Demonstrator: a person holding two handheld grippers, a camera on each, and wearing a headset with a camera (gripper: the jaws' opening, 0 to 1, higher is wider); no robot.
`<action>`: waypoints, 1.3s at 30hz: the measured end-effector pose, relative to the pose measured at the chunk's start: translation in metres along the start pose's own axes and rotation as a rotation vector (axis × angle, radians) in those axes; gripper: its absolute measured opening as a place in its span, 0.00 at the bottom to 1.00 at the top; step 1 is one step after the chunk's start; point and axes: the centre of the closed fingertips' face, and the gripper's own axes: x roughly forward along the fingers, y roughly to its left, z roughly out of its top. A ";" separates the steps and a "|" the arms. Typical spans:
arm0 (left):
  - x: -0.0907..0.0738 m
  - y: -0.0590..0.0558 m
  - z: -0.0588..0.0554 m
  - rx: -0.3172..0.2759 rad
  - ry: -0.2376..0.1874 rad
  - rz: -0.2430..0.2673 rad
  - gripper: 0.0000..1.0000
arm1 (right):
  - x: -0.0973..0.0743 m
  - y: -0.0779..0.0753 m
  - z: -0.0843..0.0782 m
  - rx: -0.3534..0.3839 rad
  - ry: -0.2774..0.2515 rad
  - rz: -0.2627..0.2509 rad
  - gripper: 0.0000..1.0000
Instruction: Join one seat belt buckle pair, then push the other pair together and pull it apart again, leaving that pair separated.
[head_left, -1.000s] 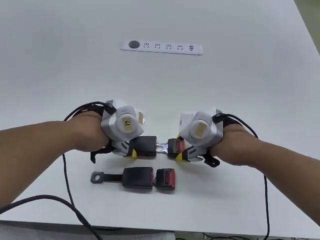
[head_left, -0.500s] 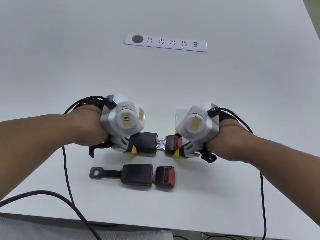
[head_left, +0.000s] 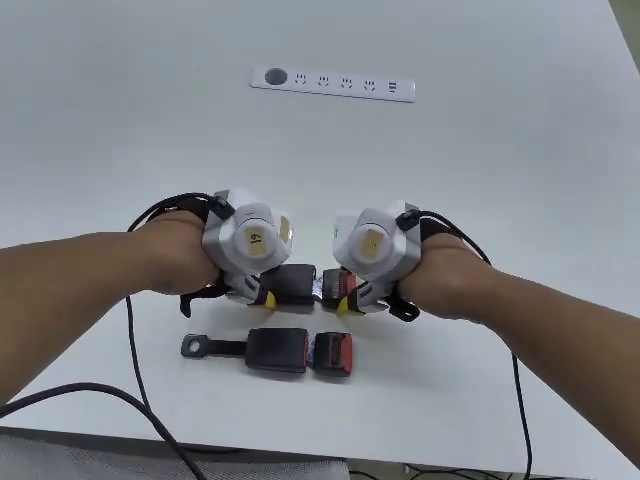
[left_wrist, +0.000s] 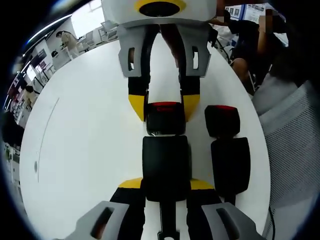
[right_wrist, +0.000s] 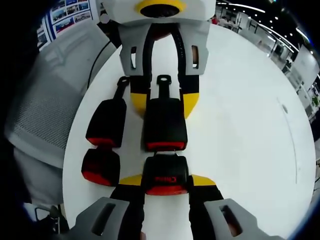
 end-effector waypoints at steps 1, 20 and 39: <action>0.000 0.000 0.000 0.000 0.003 0.000 0.31 | 0.000 0.000 0.000 0.000 0.000 -0.001 0.29; 0.002 0.003 -0.004 -0.013 -0.009 0.005 0.32 | -0.006 -0.001 -0.014 0.001 0.022 -0.011 0.31; 0.000 0.002 -0.001 -0.045 -0.032 0.019 0.32 | -0.037 0.001 -0.081 0.067 0.041 -0.039 0.32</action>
